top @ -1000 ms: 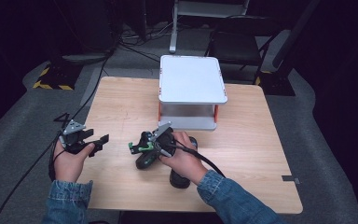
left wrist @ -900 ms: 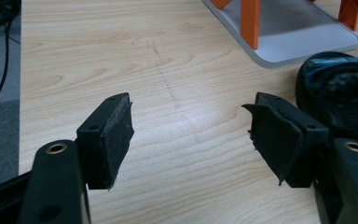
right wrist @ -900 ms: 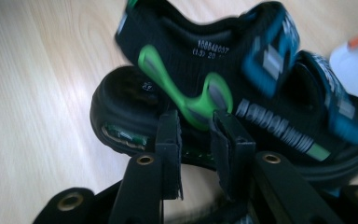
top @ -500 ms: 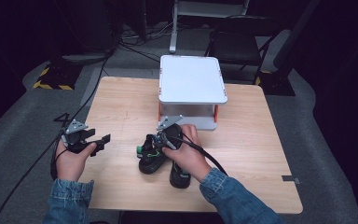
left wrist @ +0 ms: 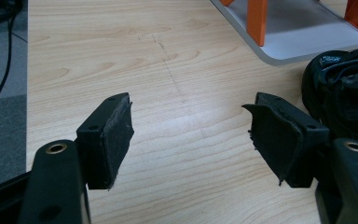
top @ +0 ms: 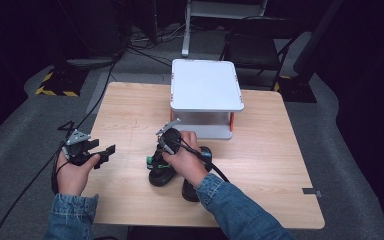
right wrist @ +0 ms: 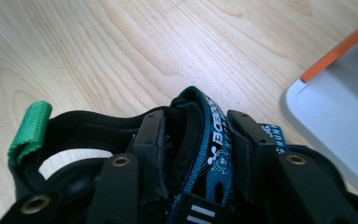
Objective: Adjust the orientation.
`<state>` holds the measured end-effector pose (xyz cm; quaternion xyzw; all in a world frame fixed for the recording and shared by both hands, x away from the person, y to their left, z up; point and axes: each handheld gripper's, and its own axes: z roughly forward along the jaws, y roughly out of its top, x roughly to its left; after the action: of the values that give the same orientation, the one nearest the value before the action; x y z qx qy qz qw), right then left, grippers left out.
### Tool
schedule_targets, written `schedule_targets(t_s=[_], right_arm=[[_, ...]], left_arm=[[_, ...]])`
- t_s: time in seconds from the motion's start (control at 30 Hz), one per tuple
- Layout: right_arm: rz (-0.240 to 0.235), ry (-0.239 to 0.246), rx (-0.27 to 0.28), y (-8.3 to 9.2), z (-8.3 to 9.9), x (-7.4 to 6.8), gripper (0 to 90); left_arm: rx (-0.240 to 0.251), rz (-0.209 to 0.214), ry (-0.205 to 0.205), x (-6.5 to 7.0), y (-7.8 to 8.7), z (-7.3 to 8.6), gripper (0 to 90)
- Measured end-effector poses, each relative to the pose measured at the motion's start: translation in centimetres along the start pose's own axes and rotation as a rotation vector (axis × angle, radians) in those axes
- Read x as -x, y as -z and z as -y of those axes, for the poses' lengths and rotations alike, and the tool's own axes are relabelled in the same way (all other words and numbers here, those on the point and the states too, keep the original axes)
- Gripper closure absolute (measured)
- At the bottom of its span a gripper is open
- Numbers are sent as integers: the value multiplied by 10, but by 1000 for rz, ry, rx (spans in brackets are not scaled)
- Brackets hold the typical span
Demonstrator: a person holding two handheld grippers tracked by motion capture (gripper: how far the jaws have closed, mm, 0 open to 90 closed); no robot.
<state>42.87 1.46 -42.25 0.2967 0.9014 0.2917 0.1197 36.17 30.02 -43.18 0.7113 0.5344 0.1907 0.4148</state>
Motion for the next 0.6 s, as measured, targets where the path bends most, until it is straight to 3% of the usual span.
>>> schedule_targets(t_s=[0.17, 0.23, 0.27, 0.3, 0.33, 0.43, 0.5, 0.6], right_arm=[[37, 20, 38, 10, -3, 0, 675], [20, -2, 74, 19, -4, 2, 704], [7, 6, 125, 27, -4, 5, 871], [26, 21, 207, 45, -7, 8, 900], [26, 21, 207, 45, -7, 8, 900], [20, 40, 260, 68, -12, 13, 894], [22, 48, 257, 74, -13, 15, 825], [18, 56, 219, 68, -9, 18, 737]], left_arm=[[-10, 5, -6, 2, -2, 0, 301], [-10, 3, -5, 2, -2, 0, 301], [-8, 3, -6, 1, -2, 0, 301], [-10, 5, -3, 1, -2, 0, 300], [-10, 4, -3, 1, -3, 0, 300], [-15, 4, -8, 2, -5, 0, 301], [-18, 6, -8, 4, -7, -1, 301], [-22, 10, -12, 7, -8, -1, 301]])
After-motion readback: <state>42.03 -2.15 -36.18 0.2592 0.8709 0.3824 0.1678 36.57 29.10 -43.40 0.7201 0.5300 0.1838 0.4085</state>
